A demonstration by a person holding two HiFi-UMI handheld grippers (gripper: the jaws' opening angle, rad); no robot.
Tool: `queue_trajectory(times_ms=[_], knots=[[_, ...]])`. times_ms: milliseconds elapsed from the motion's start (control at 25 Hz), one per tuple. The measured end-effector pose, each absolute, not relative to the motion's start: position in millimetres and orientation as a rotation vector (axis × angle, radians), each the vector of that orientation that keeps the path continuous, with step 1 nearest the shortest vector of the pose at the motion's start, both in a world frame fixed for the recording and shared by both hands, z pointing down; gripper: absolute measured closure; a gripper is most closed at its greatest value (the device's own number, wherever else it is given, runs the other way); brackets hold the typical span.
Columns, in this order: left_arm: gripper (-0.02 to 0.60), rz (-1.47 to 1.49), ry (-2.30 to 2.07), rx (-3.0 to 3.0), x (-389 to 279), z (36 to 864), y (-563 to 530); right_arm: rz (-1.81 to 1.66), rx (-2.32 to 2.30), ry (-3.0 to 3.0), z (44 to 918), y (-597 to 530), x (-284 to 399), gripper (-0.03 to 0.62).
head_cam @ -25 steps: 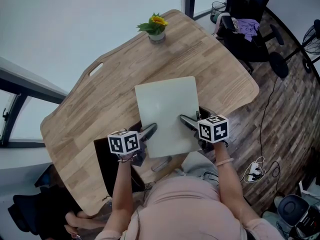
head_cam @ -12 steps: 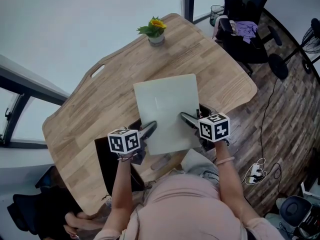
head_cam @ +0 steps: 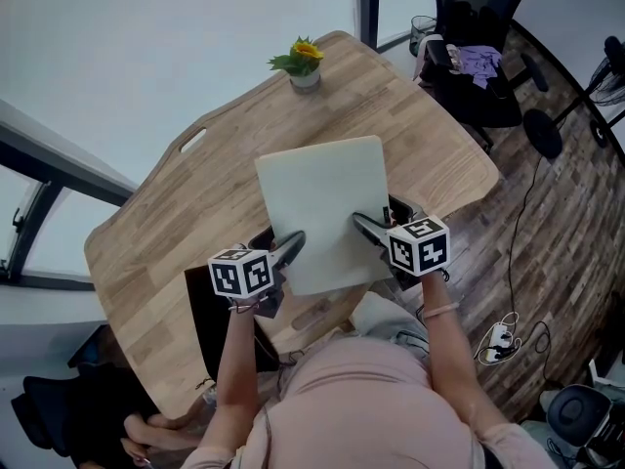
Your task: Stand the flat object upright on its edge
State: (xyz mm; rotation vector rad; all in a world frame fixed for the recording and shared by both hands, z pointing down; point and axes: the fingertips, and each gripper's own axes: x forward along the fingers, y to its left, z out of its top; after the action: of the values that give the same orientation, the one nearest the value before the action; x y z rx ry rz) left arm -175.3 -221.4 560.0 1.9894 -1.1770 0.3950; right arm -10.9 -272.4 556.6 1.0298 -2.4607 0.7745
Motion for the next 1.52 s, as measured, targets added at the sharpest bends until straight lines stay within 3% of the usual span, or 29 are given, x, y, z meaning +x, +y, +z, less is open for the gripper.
queue_trajectory(times_ms=[1520], knots=[[0.276, 0.394, -1.406, 2.165, -188.3, 514.6, -247.5, 0.417, 1.102, -2.592, 508.3, -294.3, -24.3, 0.260]])
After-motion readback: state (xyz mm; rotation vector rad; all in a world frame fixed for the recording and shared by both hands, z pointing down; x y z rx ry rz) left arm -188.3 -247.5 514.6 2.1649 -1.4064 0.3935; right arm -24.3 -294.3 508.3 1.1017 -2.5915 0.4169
